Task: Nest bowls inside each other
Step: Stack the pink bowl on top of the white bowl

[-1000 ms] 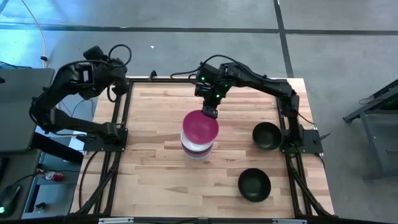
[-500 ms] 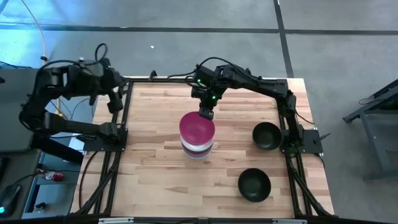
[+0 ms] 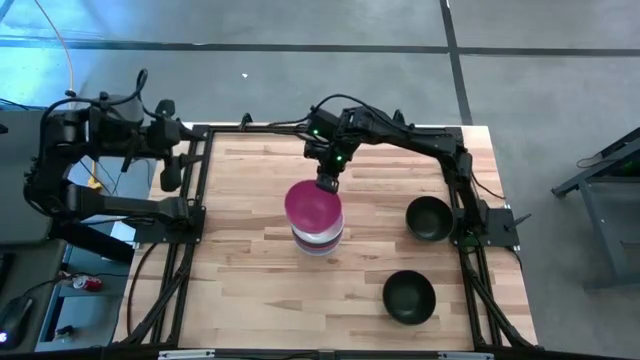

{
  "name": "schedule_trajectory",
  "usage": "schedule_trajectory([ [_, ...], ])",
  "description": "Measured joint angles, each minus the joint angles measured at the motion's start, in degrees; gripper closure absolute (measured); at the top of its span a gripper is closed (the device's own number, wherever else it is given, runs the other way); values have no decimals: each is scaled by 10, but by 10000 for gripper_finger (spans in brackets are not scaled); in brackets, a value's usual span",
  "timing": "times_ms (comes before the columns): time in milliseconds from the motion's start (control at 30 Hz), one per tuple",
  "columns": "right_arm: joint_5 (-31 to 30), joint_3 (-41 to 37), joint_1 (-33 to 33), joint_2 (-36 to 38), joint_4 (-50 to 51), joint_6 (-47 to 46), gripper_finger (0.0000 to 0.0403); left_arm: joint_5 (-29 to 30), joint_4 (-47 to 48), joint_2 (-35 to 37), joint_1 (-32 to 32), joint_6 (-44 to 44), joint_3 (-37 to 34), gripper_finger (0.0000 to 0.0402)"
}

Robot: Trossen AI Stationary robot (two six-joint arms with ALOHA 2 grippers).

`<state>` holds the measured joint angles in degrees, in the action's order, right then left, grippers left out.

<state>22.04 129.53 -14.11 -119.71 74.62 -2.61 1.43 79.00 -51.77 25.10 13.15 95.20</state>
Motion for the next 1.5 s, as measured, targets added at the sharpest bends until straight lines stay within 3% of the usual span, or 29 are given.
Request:
schedule_trajectory([
  [733,-1,-2,6,-53,58,-16,403,-34,3,1,0,1,0,216],
  [1167,-58,-2,26,-53,52,-28,403,-38,7,13,0,-1,0,216],
  [1500,-40,-60,33,-53,27,-42,402,-38,7,45,0,-10,0,216],
])
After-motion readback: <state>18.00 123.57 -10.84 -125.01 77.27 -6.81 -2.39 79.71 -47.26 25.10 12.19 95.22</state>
